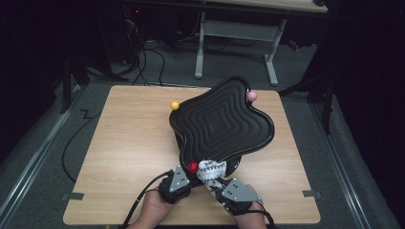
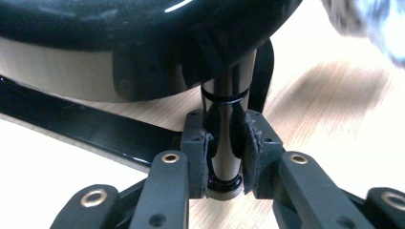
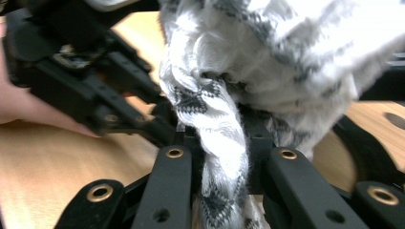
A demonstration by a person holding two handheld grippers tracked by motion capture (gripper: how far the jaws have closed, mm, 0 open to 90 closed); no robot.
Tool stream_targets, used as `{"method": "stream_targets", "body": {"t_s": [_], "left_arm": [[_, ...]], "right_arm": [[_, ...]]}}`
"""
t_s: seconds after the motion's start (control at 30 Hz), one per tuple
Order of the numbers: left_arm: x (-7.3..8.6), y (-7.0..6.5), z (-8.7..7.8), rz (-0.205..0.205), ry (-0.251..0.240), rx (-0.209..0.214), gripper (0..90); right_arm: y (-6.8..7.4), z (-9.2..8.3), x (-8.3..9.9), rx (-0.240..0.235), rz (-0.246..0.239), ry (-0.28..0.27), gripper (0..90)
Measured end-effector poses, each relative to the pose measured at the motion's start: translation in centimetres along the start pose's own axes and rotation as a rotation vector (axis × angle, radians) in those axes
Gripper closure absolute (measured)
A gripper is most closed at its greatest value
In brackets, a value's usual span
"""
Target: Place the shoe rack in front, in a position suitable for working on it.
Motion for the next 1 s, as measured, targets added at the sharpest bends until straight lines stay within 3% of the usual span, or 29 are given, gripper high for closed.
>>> {"method": "stream_targets", "body": {"t_s": [0.13,0.37,0.67,0.73,0.83,1.0], "left_arm": [[0.0,0.0,0.0,0.001,0.000,0.001,73.2],[0.0,0.0,0.0,0.003,0.001,0.001,73.1],[0.0,-0.1,0.1,0.005,0.001,0.006,73.2],[0.0,-0.1,0.1,0.005,0.001,0.006,73.1],[0.0,-0.1,0.1,0.005,0.002,0.006,73.2],[0.0,-0.1,0.1,0.004,0.001,0.008,73.1]], "right_arm": [[-2.1,-1.2,0.2,0.057,0.048,-0.022,77.0],[-7.0,-4.4,0.3,0.180,0.163,-0.095,77.2],[-10.8,-8.4,0.0,0.318,0.244,-0.172,77.2],[-11.4,-9.0,-0.1,0.352,0.262,-0.185,77.0],[-11.8,-9.3,-0.3,0.365,0.264,-0.195,76.9],[-10.4,-8.3,-0.5,0.320,0.221,-0.183,77.1]]}}
Point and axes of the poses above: each handheld gripper's, and its own axes: z roughly forward along the jaws, x roughly out of its underside, y roughly to its left, the point moved 6 cm from there along z, roughly forward along the jaws, and after that the axes turned 4 degrees about -x, right-handed, at the moved point
